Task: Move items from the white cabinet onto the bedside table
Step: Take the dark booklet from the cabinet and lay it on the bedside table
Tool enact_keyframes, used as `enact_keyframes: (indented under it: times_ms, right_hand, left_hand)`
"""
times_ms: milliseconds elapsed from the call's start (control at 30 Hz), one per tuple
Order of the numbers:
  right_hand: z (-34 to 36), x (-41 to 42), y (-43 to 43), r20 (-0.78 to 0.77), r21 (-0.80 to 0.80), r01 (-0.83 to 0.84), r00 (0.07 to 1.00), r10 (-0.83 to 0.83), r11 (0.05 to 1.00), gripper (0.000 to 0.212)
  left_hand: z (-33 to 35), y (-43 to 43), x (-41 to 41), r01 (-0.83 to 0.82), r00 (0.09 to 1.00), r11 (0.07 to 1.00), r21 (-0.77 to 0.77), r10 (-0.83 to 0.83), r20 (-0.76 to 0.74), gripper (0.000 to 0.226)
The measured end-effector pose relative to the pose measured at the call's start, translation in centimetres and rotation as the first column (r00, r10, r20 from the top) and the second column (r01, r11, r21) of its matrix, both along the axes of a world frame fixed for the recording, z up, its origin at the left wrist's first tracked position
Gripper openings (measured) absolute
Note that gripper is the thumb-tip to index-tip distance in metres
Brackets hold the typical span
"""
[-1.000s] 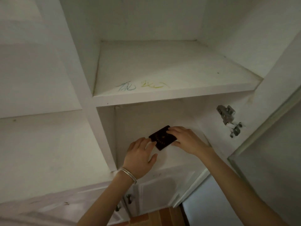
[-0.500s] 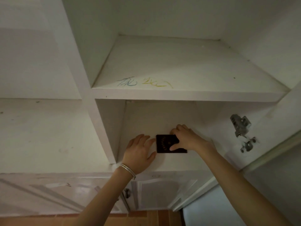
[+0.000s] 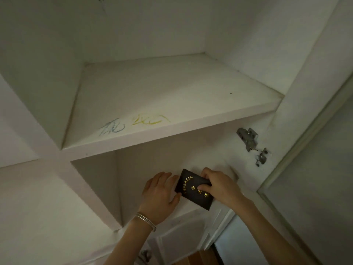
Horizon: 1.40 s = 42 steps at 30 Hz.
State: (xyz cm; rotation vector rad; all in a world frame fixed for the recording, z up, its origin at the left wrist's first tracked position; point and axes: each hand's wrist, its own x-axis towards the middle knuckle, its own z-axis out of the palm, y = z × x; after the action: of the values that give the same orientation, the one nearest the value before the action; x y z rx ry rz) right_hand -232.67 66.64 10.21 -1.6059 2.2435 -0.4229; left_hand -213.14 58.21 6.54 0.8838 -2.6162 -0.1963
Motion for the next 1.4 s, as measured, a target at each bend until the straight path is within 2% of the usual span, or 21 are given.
enact_keyframes:
  times_ms: [200, 267, 367, 433, 533, 700, 867, 967, 1033, 1233, 1400]
  right_hand:
    - [-0.1, 2.4, 7.5, 0.197, -0.074, 0.331, 0.929, -0.312, 0.941, 0.02]
    - [-0.4, 3.7, 10.7, 0.216, -0.071, 0.455, 0.876, -0.431, 0.888, 0.019]
    - [-0.9, 6.2, 16.7, 0.227, -0.04, 0.647, 0.748, -0.624, 0.761, 0.019]
    - [-1.2, 8.2, 21.5, 0.226, -0.02, 0.76, 0.637, -0.737, 0.65, 0.02]
    - [-1.5, 12.0, 29.1, 0.192, 0.016, 0.895, 0.435, -0.88, 0.446, 0.02]
    - [-1.4, 21.7, 41.4, 0.126, 0.025, 0.998, 0.053, -0.991, 0.057, 0.019]
    - [-2.7, 36.6, 50.7, 0.072, 0.075, 0.948, -0.314, -0.947, -0.309, 0.017]
    - [-3.1, 46.6, 55.1, 0.051, 0.143, 0.867, -0.489, -0.871, -0.478, 0.017]
    - [-3.2, 53.2, 57.5, 0.022, 0.165, 0.804, -0.581, -0.813, -0.571, 0.018]
    - [-3.3, 70.5, 62.6, -0.076, 0.203, 0.582, -0.792, -0.605, -0.787, 0.02]
    - [-1.5, 80.1, 65.5, -0.139, 0.141, 0.394, -0.9, -0.413, -0.908, 0.019]
  left_hand:
    - [-0.1, 0.8, -2.2, 0.287, 0.957, 0.958, 0.002, -0.287, 0.046, 0.051]
    - [0.0, 2.1, -2.9, 0.4, 0.915, 0.916, 0.015, -0.401, 0.047, 0.052]
    - [-0.1, 5.2, -4.4, 0.588, 0.808, 0.808, 0.042, -0.589, 0.024, 0.053]
    - [0.0, 8.4, -5.5, 0.716, 0.695, 0.695, 0.07, -0.718, 0.025, 0.058]
    - [-0.1, 15.0, -6.1, 0.874, 0.476, 0.477, 0.094, -0.879, 0.03, 0.064]
    - [0.5, 27.6, -4.5, 0.994, 0.097, 0.102, 0.04, -0.989, 0.111, 0.051]
    - [0.2, 41.4, 2.4, 0.954, -0.297, -0.298, 0.018, -0.943, 0.147, 0.047]
    - [-0.8, 49.2, 9.8, 0.86, -0.506, -0.511, 0.002, -0.851, 0.138, 0.042]
    - [-1.8, 53.7, 15.0, 0.784, -0.618, -0.621, 0.029, -0.774, 0.139, 0.044]
    - [-2.1, 65.8, 29.4, 0.537, -0.833, -0.843, 0.02, -0.527, 0.167, 0.047]
    - [-0.5, 73.7, 38.1, 0.368, -0.92, -0.93, 0.008, -0.362, 0.149, 0.051]
